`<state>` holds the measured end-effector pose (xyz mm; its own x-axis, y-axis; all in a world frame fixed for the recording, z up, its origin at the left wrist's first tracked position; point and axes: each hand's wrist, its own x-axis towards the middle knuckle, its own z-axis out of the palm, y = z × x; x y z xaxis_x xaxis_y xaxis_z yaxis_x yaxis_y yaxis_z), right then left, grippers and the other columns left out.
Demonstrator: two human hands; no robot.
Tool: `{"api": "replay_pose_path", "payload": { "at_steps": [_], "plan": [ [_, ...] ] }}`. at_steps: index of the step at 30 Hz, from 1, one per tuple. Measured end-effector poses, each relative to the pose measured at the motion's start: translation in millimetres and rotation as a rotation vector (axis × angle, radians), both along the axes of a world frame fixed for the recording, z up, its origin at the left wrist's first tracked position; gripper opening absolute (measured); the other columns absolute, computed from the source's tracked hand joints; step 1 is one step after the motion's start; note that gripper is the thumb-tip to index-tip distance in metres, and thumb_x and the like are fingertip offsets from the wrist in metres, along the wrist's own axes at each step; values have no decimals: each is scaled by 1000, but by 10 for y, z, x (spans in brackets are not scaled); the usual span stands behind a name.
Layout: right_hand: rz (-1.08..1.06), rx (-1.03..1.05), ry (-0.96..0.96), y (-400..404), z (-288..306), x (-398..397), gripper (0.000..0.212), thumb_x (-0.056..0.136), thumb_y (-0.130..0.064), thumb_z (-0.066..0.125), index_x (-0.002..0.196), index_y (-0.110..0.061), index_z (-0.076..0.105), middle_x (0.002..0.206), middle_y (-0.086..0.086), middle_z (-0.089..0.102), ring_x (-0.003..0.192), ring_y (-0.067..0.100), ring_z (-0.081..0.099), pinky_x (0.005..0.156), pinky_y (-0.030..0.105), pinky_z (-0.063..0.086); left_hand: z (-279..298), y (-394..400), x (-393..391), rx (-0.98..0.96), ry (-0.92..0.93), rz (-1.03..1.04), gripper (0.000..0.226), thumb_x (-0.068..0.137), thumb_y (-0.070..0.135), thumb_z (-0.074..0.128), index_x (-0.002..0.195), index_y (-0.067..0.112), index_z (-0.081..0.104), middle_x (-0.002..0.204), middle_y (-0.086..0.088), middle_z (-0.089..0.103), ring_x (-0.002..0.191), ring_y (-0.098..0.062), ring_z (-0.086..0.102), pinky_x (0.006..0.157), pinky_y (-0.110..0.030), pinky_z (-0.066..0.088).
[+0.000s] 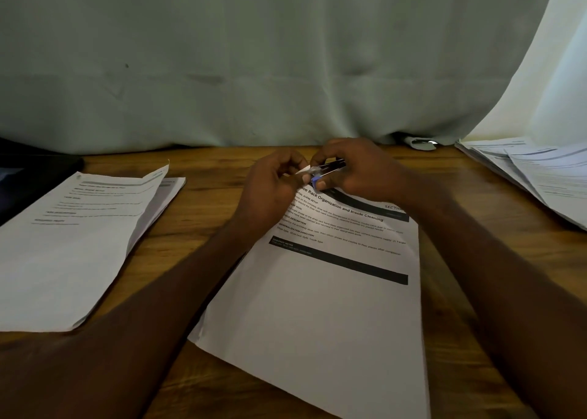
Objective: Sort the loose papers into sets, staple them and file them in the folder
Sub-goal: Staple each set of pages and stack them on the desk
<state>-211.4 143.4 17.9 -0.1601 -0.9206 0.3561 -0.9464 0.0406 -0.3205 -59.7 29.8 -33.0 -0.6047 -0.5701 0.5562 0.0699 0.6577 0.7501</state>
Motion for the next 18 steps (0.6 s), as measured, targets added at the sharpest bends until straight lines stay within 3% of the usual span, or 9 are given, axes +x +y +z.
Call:
{"api": "replay_pose_path", "payload": {
  "at_steps": [2, 6, 8, 12, 18],
  "plan": [
    [1, 5, 5, -4, -5, 20, 40, 85, -33, 82, 122, -21, 71, 113, -9, 66, 105, 12, 57, 90, 35, 49, 9, -10, -2, 4, 12, 8, 18, 90, 4, 74, 87, 22, 69, 86, 8, 71, 79, -4, 66, 67, -12, 51],
    [23, -11, 11, -17, -17, 38, 44, 85, -30, 82, 126, -19, 70, 122, -2, 70, 104, 10, 57, 84, 27, 45, -2, -31, 12, 33, 51, -4, 21, 89, 2, 74, 83, 21, 71, 84, 2, 74, 75, -15, 71, 63, -23, 57],
    [12, -24, 34, -11, 4, 37, 42, 84, -31, 82, 124, -19, 71, 119, -3, 71, 103, 9, 58, 86, 31, 49, -1, -25, 14, 32, 88, -5, 20, 87, 0, 76, 81, 18, 71, 85, 0, 73, 75, -17, 71, 65, -26, 57],
    [-6, -53, 146, -7, 3, 21, 42, 83, -34, 82, 121, -23, 69, 117, -6, 67, 106, 15, 57, 88, 36, 48, 0, -8, 45, -127, 173, 4, 16, 82, -7, 77, 81, 8, 73, 86, -4, 68, 78, -11, 64, 71, -23, 52],
    [-16, -87, 86, 70, 84, -126, 49, 80, -27, 86, 125, -25, 67, 124, -5, 64, 111, 13, 55, 91, 35, 47, 18, -20, 70, -250, 169, 59, 17, 87, -10, 70, 83, 6, 73, 91, -1, 65, 84, -12, 66, 67, -29, 56]
  ]
}}
